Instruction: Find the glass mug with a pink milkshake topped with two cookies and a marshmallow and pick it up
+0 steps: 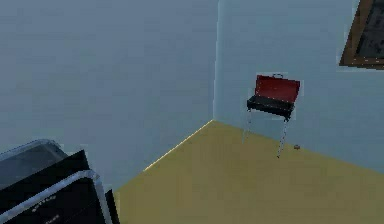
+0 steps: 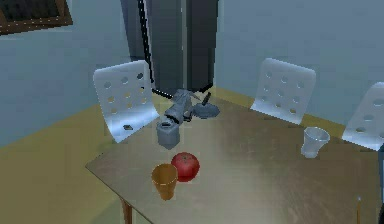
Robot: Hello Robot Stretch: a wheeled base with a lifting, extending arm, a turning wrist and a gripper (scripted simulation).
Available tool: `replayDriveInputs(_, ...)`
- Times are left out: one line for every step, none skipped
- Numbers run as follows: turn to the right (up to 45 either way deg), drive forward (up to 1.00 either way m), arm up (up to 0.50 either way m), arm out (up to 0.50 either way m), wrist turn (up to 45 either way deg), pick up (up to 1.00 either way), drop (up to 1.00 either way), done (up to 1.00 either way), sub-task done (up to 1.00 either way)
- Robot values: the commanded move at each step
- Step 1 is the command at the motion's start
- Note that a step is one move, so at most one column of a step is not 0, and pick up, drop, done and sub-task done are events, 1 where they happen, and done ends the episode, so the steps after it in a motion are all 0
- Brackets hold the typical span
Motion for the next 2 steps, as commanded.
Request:
replayDriveInputs(0.0, 0.00, 0.50, 0.00, 0.0, 0.00, 0.00, 0.00, 0.00)
replayDriveInputs(0.0, 0.00, 0.28, 0.00, 0.0, 0.00, 0.00, 0.00, 0.00)
